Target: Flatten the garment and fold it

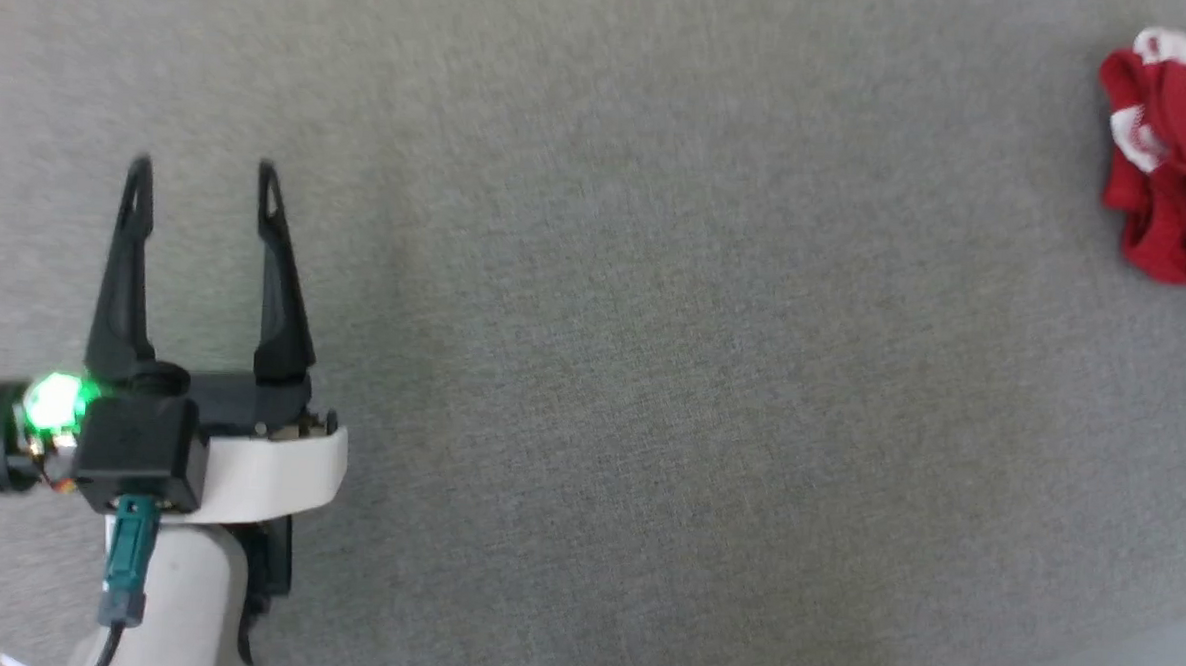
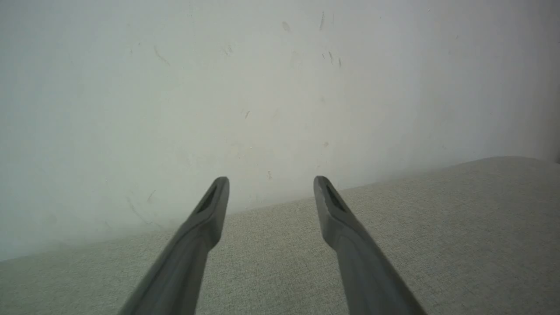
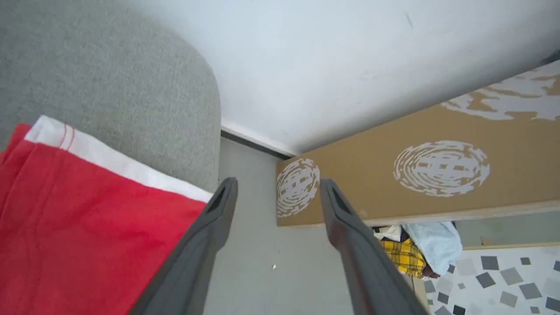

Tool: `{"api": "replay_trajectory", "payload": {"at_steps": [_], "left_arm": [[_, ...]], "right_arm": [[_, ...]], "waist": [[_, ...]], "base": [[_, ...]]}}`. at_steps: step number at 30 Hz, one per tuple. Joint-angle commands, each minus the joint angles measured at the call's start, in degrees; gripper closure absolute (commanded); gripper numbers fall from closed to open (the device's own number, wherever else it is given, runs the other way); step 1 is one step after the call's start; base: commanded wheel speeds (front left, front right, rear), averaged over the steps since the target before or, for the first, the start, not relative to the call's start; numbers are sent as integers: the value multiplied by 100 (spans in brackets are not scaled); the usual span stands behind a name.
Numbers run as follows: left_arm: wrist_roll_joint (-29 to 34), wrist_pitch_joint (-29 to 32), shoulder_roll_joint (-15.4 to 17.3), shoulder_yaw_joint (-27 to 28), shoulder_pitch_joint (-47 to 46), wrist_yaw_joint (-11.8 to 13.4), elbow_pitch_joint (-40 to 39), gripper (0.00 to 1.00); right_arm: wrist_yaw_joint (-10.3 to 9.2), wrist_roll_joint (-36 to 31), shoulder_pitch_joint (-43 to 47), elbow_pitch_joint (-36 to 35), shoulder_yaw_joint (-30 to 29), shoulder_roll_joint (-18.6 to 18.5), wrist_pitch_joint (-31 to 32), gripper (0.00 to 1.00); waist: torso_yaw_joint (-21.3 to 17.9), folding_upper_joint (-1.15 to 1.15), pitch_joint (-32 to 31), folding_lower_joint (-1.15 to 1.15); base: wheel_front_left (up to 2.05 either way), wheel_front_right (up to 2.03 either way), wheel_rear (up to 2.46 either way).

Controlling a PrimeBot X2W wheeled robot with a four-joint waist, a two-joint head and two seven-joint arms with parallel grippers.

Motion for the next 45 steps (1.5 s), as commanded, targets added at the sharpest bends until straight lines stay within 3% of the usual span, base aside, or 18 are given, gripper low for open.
{"api": "replay_trajectory", "payload": {"at_steps": [1,5,10,12,13,18,25,33,39,45], "left_arm": [[-62,-27,-44,14,125,49,76,0],[-127,-27,-116,62,352,71,309,0],[-147,-27,-183,126,502,89,436,0],[-138,-27,-228,131,577,102,457,0],[-146,-27,-265,156,659,112,493,0],[-175,-27,-338,179,814,55,612,0],[-207,-27,-424,233,953,-54,825,0],[-244,-27,-520,268,1060,-278,1149,0],[-199,-27,-606,208,1172,-451,1349,0],[-158,-27,-636,206,1276,-530,1414,0]], "right_arm": [[-13,-185,-128,-96,-131,29,-261,0],[-13,-592,-108,-337,-811,333,-1129,0],[-13,-959,191,-853,-1589,798,-1419,0],[-13,-1245,459,-1406,-1973,1018,-1440,0],[-13,-1382,884,-2114,-2346,1330,-1443,0],[-13,-1286,2124,-3498,-2940,2170,-1445,0],[-13,-1054,3414,-4247,-3099,2984,-1446,0],[-13,-796,4737,-4275,-3232,3811,-1446,0],[-13,-743,5515,-4383,-3307,4101,-1446,0],[-13,-828,5927,-4527,-3258,4157,-1446,0]], "waist": [[298,0,-692,1],[454,0,-1024,1],[672,0,-1316,1],[799,0,-1446,1],[906,0,-1554,1],[1163,0,-1816,1],[1332,0,-2079,1],[1425,0,-2331,1],[1525,0,-2546,1],[1552,0,-2637,1]], "base": [[0,0,0],[0,0,0],[0,0,0],[0,0,0],[0,0,0],[0,0,0],[0,0,0],[0,0,0],[0,0,0],[0,0,0]]}}
